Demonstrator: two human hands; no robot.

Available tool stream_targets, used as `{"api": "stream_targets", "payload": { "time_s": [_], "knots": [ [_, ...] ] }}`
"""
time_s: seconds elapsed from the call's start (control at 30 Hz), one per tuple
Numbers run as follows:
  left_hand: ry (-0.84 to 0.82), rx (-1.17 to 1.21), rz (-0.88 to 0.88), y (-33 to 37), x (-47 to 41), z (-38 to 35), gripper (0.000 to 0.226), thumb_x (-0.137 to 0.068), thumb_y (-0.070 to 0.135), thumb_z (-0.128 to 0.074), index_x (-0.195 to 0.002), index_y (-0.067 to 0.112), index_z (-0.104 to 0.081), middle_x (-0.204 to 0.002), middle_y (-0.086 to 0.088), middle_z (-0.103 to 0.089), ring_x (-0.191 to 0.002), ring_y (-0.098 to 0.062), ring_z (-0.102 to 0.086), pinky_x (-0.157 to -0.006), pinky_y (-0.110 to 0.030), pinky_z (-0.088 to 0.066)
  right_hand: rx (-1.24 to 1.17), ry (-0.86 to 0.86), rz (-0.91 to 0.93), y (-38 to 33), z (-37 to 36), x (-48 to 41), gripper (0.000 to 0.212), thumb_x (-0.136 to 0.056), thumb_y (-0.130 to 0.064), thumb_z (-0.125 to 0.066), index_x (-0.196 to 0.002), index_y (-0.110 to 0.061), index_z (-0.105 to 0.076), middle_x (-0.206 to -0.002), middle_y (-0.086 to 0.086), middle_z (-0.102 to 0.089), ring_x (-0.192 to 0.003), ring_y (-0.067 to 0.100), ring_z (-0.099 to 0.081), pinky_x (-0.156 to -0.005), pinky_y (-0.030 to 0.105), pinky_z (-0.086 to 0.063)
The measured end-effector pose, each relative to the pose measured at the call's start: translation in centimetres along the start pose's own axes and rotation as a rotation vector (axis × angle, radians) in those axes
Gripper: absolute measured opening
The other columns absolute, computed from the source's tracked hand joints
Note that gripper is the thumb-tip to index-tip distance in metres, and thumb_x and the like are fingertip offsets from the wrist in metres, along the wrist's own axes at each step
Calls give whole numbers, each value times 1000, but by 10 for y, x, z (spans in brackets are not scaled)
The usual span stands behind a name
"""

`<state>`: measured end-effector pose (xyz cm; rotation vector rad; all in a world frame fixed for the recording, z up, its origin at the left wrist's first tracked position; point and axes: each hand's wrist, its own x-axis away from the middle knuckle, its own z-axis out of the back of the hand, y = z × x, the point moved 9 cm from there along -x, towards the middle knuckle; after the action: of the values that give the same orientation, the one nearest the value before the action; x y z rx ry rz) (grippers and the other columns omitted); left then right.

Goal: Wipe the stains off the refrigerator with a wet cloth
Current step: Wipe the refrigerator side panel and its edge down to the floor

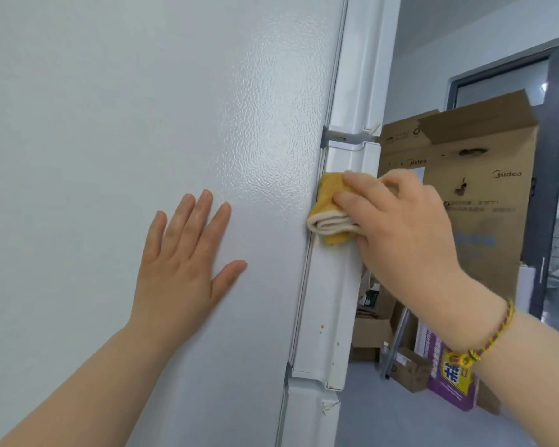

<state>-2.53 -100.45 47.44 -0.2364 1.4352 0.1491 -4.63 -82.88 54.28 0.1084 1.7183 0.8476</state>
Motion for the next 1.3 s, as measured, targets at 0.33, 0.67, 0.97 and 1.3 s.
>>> {"api": "stream_targets", "payload": {
  "time_s": [0.33, 0.67, 0.97, 1.3],
  "knots": [
    [29, -12, -10, 2, 0, 2, 61, -95, 52, -14, -137, 10, -29, -140, -16, -39, -130, -27, -24, -113, -32, -2, -218, -203, 246, -91, 6, 113, 30, -76, -10, -43, -74, -22, -70, -93, -2, -69, -82, 25, -44, -55, 30, -40],
    [67, -9, -7, 1, 1, 2, 60, -94, 52, -19, -135, 10, -32, -139, -19, -42, -129, -27, -25, -111, -33, -3, -185, -55, 78, -52, -1, 85, 30, -83, -4, -34, -106, -15, -50, -120, 4, -55, -86, 29, -42, -57, 31, -40],
    [73, -28, 5, 2, 4, 2, 58, -95, 50, -17, -135, 10, -33, -138, -16, -43, -129, -27, -27, -111, -35, -7, -179, -84, 211, -48, -1, 72, 34, -72, -11, -41, -104, -17, -50, -111, 4, -65, -84, 27, -41, -58, 34, -42],
    [75, -10, 94, -6, 3, 4, 69, -93, 55, -16, -135, 1, -28, -138, -22, -41, -130, -29, -24, -111, -36, -5, -28, 30, -71, -17, -16, 15, 43, -71, -22, -55, -112, -12, -56, -112, 11, -65, -89, 29, -38, -63, 32, -38]
  ]
}}
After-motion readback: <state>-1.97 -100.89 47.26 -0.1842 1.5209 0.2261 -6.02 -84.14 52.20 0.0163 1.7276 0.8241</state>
